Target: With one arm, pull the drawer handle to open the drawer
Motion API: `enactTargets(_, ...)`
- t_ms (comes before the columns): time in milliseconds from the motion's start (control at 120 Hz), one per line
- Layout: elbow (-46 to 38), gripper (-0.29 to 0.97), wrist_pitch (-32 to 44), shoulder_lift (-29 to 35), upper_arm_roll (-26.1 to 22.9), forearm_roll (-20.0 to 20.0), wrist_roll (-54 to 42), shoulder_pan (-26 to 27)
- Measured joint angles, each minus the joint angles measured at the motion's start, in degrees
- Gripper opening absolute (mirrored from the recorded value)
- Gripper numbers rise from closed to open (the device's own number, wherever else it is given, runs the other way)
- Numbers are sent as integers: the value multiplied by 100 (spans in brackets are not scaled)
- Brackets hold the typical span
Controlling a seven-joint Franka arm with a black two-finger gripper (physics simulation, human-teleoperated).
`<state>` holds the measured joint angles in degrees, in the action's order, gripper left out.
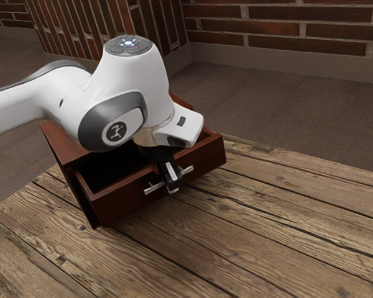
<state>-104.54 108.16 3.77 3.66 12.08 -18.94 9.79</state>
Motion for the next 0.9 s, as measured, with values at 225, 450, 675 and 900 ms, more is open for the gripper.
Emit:
enactTargets(225,-34,12,4,32,-123,0,73,-30)
enactTargets(450,-199,12,5,176,-289,-31,171,-12)
enactTargets(675,-276,12,-34,486,-370,-40,248,5)
enactTargets(900,270,42,-832,1185,-329,-41,161,-2)
